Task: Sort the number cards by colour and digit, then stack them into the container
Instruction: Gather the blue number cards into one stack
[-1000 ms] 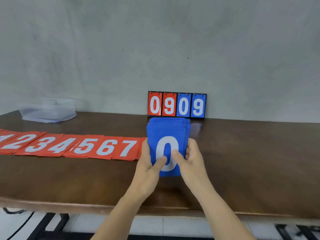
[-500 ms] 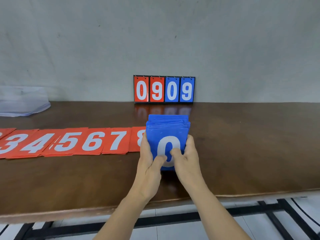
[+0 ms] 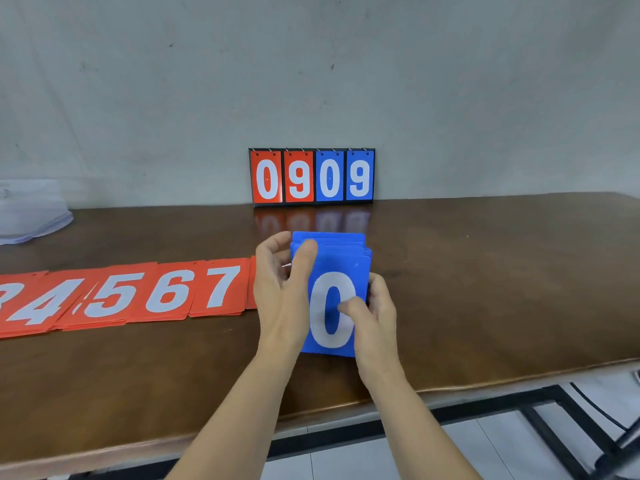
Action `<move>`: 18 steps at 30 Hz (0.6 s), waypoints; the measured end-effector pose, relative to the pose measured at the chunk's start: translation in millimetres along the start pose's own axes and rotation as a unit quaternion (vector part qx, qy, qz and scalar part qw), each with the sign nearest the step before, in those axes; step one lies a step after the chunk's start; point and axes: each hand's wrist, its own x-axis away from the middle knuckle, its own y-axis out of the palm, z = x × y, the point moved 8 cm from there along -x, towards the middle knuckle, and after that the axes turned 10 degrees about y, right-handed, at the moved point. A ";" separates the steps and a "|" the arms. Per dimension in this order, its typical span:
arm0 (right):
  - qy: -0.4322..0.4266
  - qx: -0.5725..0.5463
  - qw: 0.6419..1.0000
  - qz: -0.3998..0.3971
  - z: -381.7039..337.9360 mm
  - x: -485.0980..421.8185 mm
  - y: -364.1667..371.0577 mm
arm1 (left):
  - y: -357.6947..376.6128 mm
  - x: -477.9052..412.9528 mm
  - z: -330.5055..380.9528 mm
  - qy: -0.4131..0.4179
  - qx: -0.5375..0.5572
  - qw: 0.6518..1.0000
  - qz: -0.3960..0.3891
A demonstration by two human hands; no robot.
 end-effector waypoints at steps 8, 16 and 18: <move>-0.035 -0.074 0.996 0.044 -13.7 -5.7 2.4 | 9.8 -8.0 -7.3 -0.057 -0.039 0.997 0.040; 0.036 -0.001 0.989 0.142 -18.6 -14.2 3.1 | 13.8 -0.4 -8.0 -0.066 -0.015 0.998 -0.003; 0.025 -0.008 0.990 0.137 -21.3 -12.2 3.5 | 15.1 2.5 -6.2 -0.059 -0.020 0.998 -0.010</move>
